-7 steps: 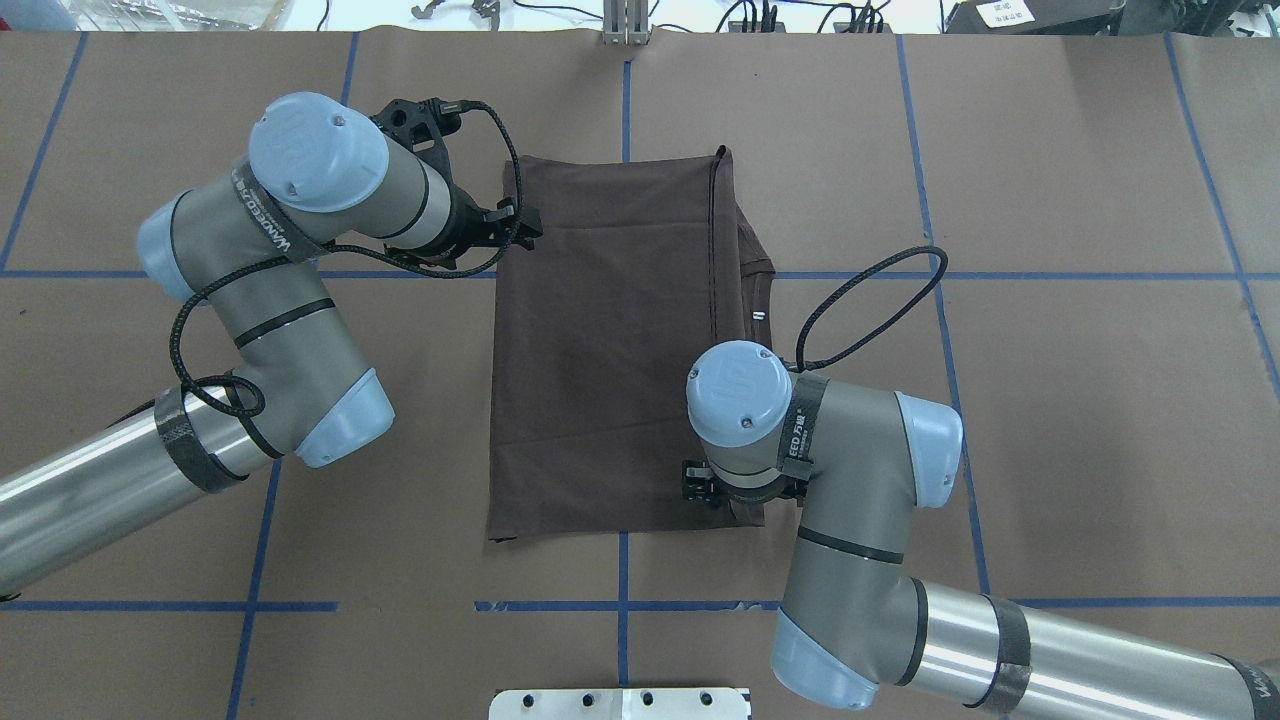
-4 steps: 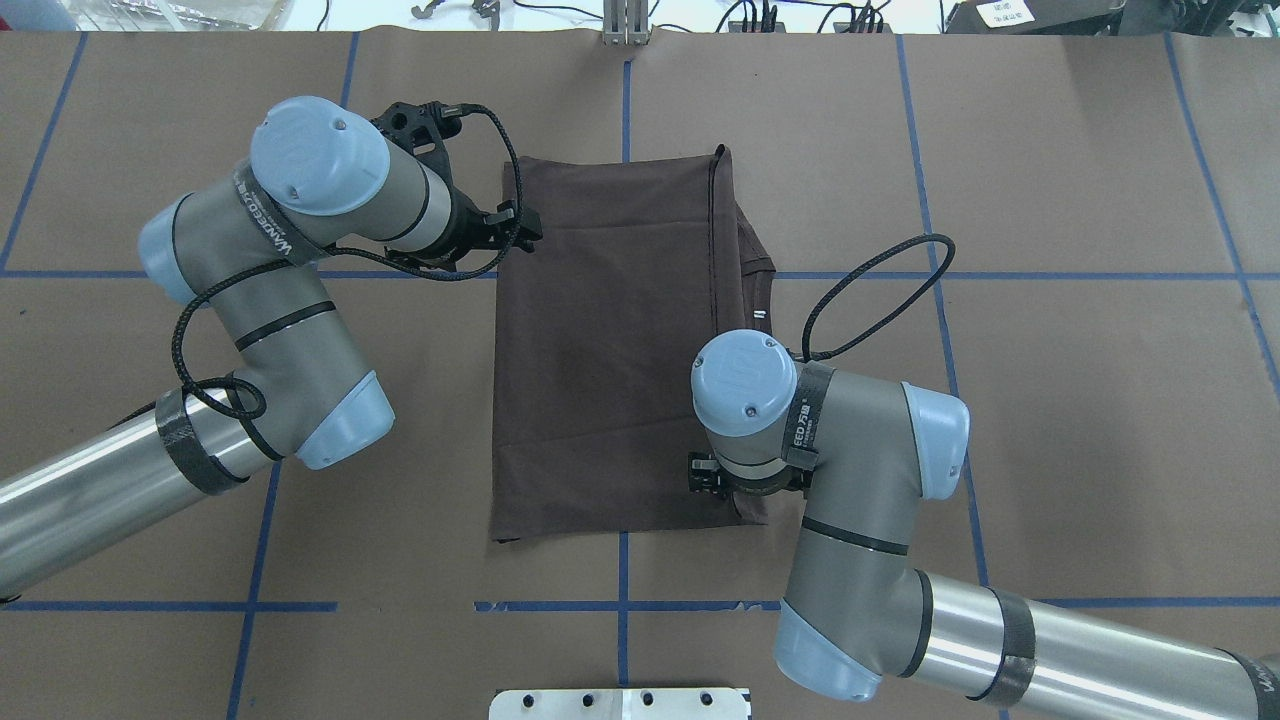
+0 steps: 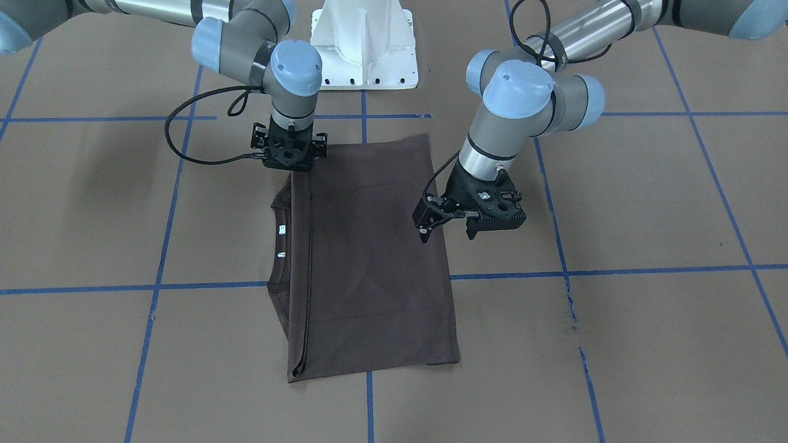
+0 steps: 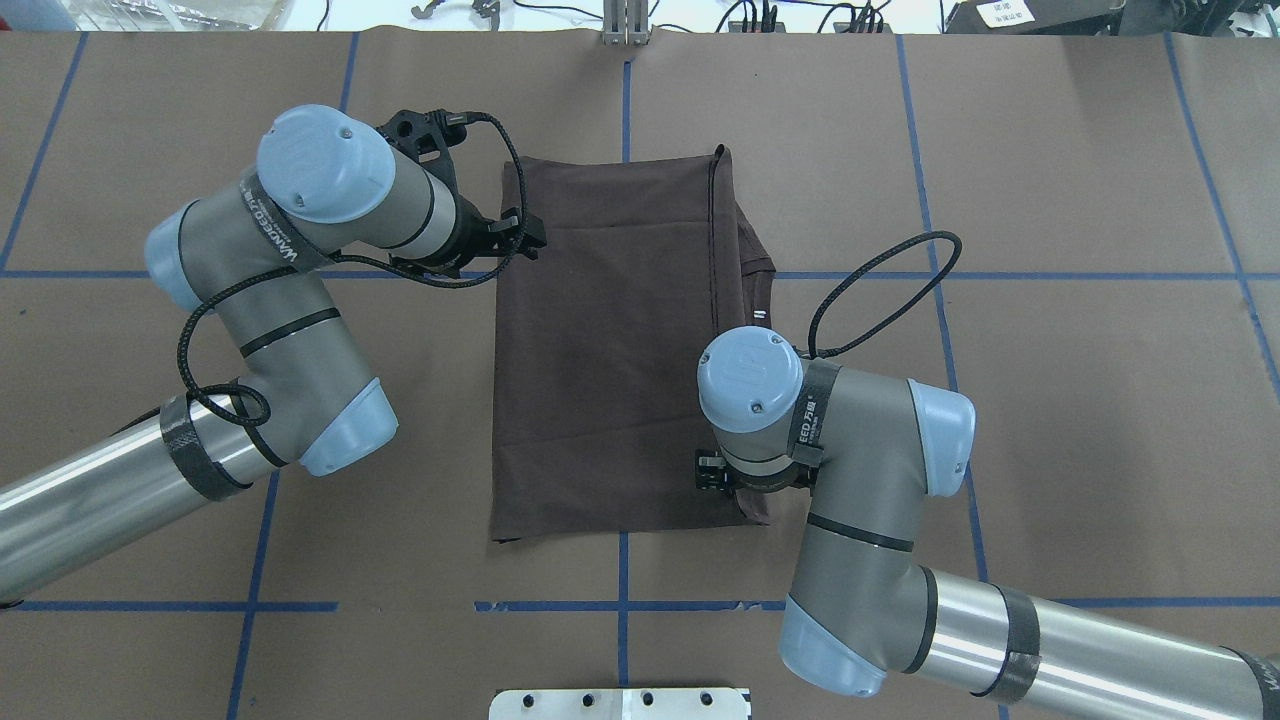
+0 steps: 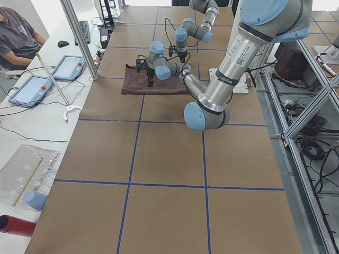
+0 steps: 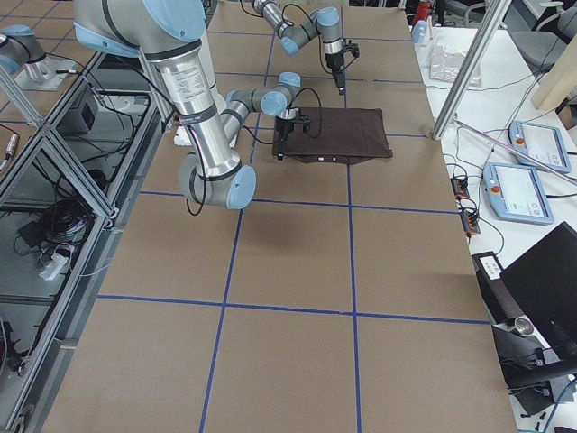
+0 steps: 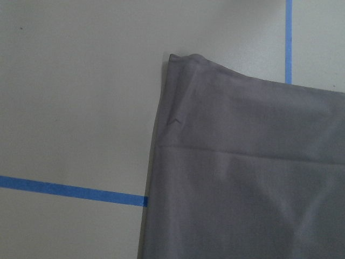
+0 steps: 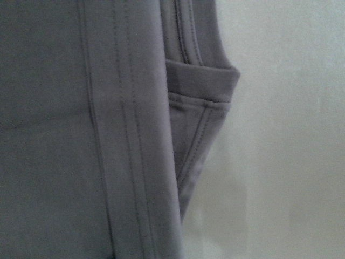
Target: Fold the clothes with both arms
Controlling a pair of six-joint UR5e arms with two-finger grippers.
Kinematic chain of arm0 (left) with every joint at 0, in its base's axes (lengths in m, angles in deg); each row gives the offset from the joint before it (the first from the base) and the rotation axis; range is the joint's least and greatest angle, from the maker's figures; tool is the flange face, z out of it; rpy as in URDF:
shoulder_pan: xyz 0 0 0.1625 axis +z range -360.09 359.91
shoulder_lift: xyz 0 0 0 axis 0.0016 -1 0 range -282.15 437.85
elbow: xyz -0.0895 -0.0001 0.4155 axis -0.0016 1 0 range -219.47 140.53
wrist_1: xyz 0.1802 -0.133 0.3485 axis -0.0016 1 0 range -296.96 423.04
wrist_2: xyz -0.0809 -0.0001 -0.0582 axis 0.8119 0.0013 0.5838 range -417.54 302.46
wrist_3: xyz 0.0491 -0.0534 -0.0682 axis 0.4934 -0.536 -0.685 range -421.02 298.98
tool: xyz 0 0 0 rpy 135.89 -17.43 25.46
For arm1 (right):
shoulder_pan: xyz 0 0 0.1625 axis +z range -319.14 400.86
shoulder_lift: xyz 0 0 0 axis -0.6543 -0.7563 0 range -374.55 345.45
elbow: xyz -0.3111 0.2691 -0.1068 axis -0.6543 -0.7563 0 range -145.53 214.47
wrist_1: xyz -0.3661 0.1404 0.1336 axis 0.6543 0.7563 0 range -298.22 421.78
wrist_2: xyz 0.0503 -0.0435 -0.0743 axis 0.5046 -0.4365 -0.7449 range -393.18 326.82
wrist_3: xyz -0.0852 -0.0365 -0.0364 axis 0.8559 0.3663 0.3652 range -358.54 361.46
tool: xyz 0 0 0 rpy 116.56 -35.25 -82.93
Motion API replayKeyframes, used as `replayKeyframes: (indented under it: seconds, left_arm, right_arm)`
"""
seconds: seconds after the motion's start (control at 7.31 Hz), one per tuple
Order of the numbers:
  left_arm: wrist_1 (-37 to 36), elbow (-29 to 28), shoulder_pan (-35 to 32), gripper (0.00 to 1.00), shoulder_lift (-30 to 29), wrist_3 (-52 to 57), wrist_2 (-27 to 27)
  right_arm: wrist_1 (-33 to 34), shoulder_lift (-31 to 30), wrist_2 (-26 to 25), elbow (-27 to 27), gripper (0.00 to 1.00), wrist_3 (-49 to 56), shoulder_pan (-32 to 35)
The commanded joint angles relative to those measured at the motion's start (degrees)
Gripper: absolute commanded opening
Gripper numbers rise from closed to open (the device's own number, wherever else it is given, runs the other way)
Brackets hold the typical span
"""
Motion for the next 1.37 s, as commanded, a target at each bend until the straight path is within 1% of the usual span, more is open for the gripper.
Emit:
replayKeyframes:
  seconds: [0.0,0.27,0.68,0.82,0.96,1.23]
  left_arm:
    - [0.21,0.11,0.31,1.00,-0.08,-0.12,0.00]
    - [0.30,0.20,0.40,1.00,-0.16,-0.21,0.00]
    - [0.30,0.11,1.01,1.00,-0.16,-0.21,0.00]
    - [0.30,0.20,1.10,1.00,-0.16,-0.21,0.00]
    - [0.30,0.20,1.10,1.00,-0.16,-0.21,0.00]
    - [0.30,0.20,1.10,1.00,-0.08,-0.03,0.00]
  right_arm:
    - [2.44,0.23,-0.08,0.52,1.00,1.45,1.18]
    - [3.77,-0.64,-0.17,0.88,1.00,3.12,2.42]
    - [3.86,-4.50,-0.87,1.49,1.00,4.61,4.35]
    - [3.86,-4.43,-0.70,2.97,1.00,6.45,5.05]
    - [3.34,-3.38,-0.78,3.94,1.00,7.08,5.23]
    - [2.98,0.91,-0.78,4.30,1.00,12.50,6.37]
